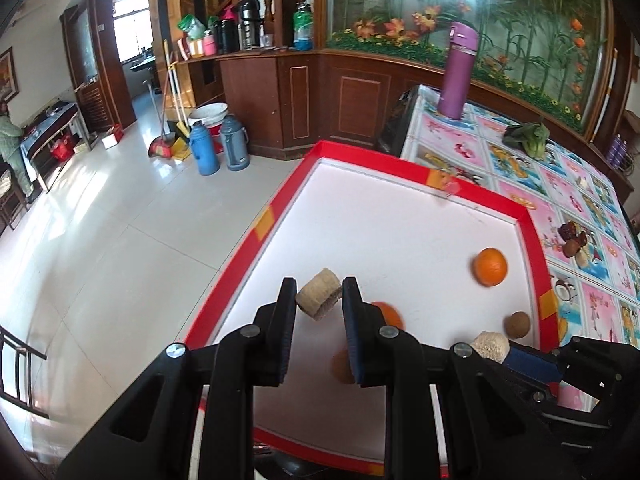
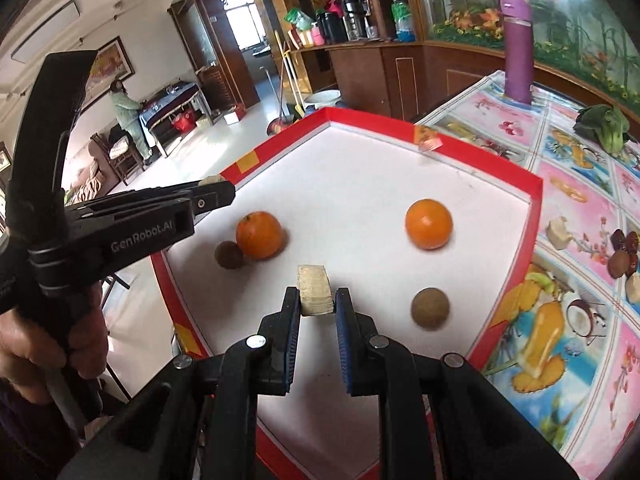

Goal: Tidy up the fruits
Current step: 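Carry both beige cubes over the white tray and open both grippers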

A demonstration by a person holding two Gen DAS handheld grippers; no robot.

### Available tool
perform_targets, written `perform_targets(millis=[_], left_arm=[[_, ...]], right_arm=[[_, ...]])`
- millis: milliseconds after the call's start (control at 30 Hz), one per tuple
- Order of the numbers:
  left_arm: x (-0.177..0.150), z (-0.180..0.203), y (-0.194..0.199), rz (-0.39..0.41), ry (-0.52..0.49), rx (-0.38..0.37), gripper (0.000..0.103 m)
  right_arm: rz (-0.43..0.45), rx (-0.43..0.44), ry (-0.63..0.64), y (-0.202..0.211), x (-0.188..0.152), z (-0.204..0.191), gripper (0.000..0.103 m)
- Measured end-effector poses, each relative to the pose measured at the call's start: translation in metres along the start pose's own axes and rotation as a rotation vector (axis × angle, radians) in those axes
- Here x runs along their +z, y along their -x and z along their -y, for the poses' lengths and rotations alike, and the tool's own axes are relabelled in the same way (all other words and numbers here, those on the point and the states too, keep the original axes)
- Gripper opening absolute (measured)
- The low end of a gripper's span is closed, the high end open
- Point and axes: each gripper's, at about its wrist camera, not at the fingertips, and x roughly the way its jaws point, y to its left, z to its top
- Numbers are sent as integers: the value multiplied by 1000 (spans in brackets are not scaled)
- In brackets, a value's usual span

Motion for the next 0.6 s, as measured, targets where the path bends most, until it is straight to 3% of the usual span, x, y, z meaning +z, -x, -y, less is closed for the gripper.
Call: perform_targets(millis=[467,567,600], left_arm=[[-17,-22,-15,-96,50,36,27],[-19,-22,-15,-101,50,45,44],[-19,-21,-14,-97,46,58,57]], right_arm=[[-33,-35,43,-9,-3,-11,17],[-36,-32,42,-7,-4,-11,20],[-32,-30,40,-5,-4,-11,23]])
